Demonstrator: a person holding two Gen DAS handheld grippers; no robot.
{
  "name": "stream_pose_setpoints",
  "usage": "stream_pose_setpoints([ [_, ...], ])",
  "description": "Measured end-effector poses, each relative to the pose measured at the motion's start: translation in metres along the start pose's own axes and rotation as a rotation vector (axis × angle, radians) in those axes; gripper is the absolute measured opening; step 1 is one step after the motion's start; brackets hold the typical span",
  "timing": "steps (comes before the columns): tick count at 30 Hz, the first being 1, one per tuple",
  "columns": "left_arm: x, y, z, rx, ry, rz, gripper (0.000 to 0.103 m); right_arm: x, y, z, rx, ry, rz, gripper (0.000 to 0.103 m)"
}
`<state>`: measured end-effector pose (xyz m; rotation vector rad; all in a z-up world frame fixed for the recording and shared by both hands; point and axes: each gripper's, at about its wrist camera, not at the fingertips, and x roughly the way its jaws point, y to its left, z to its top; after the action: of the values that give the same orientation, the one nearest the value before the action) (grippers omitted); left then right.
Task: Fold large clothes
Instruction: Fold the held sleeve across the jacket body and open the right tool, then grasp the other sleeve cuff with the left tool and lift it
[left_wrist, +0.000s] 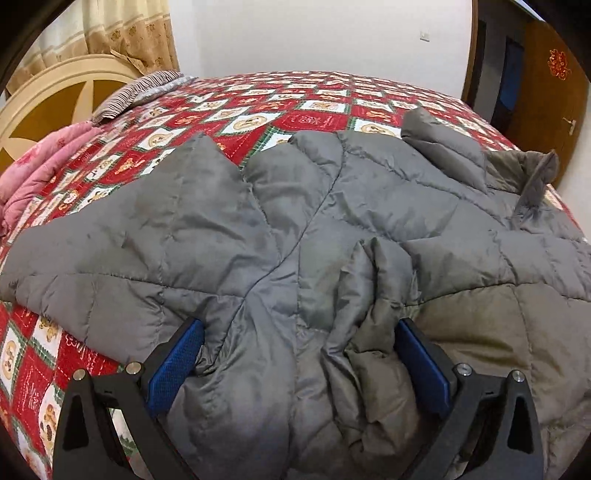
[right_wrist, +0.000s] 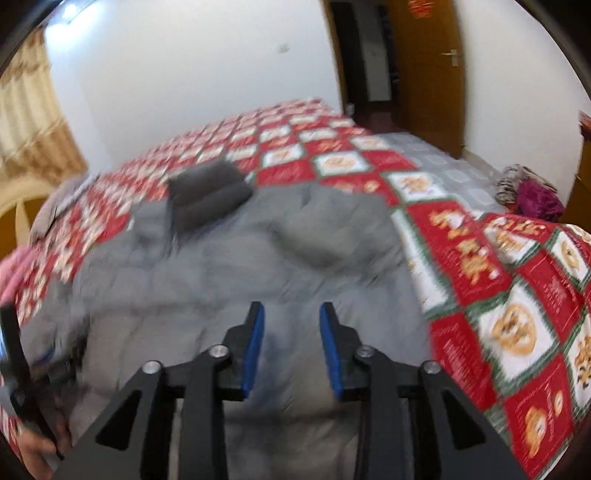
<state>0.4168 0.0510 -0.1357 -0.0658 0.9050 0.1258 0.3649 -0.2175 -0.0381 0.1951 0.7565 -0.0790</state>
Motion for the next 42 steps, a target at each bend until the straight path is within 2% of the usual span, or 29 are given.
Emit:
stream_pose_setpoints([
  [3,-0.029,0.022,-0.007,-0.041,-0.025,-0.100,0.102,0.025,0.003,-0.024,-0.036,0.053,-0.032,0.044],
  [5,-0.055,0.055,-0.013,-0.093,-0.054,-0.162,0.102,0.030,0.000,-0.027,-0.035,0.042,-0.023,0.045],
  [6,-0.065,0.075,-0.015,-0.122,-0.062,-0.164,0.102,0.030,0.000,-0.025,-0.033,0.040,-0.020,0.050],
  [8,-0.079,0.116,-0.018,-0.182,-0.073,-0.128,0.102,0.031,0.003,-0.025,-0.049,0.035,-0.034,0.052],
  [11,-0.096,0.197,-0.020,-0.357,-0.122,0.004,0.102,0.030,0.006,-0.026,-0.066,0.027,-0.047,0.056],
  [12,-0.096,0.231,-0.019,-0.455,-0.125,0.069,0.102,0.030,0.007,-0.026,-0.070,0.026,-0.049,0.057],
  [16,-0.075,0.312,-0.020,-0.700,-0.056,0.161,0.102,0.030,0.009,-0.027,-0.084,0.023,-0.060,0.058],
  [18,-0.056,0.332,-0.022,-0.800,-0.012,0.164,0.102,0.026,0.012,-0.032,-0.082,0.021,-0.058,0.059],
  [20,-0.035,0.343,-0.027,-0.897,0.044,0.136,0.102,0.026,0.011,-0.032,-0.079,0.019,-0.053,0.059],
  [21,-0.028,0.344,-0.028,-0.938,0.056,0.148,0.102,0.026,0.012,-0.033,-0.079,0.018,-0.054,0.059],
  [23,-0.026,0.338,-0.026,-0.970,0.016,0.200,0.102,0.026,0.011,-0.032,-0.079,0.018,-0.054,0.059],
  [26,-0.021,0.327,-0.018,-0.970,-0.041,0.226,0.102,0.026,0.011,-0.032,-0.080,0.018,-0.054,0.060],
  [29,-0.014,0.319,-0.015,-0.940,-0.054,0.273,0.099,0.026,0.011,-0.032,-0.076,0.017,-0.050,0.060],
  [31,-0.013,0.314,-0.012,-0.894,-0.072,0.278,0.075,0.026,0.010,-0.032,-0.072,0.014,-0.047,0.060],
  [32,-0.013,0.313,-0.011,-0.866,-0.090,0.223,0.042,0.026,0.010,-0.033,-0.071,0.013,-0.045,0.060],
  [33,-0.015,0.320,-0.014,-0.863,-0.098,0.149,0.021,0.025,0.010,-0.033,-0.069,0.012,-0.043,0.060],
  [34,-0.014,0.324,-0.013,-0.873,-0.096,0.078,0.018,0.025,0.010,-0.033,-0.067,0.012,-0.040,0.060],
  [35,-0.016,0.324,-0.011,-0.872,-0.094,0.063,0.017,0.025,0.009,-0.033,-0.064,0.010,-0.036,0.060],
  [37,-0.033,0.315,0.001,-0.806,-0.146,0.092,0.016,0.025,0.008,-0.033,-0.058,0.008,-0.028,0.061],
  [39,-0.060,0.293,0.021,-0.686,-0.218,0.095,0.016,0.024,0.007,-0.033,-0.052,0.006,-0.021,0.061],
  [42,-0.098,0.247,0.046,-0.511,-0.315,0.053,0.016,0.024,0.004,-0.033,-0.037,0.002,-0.002,0.061],
])
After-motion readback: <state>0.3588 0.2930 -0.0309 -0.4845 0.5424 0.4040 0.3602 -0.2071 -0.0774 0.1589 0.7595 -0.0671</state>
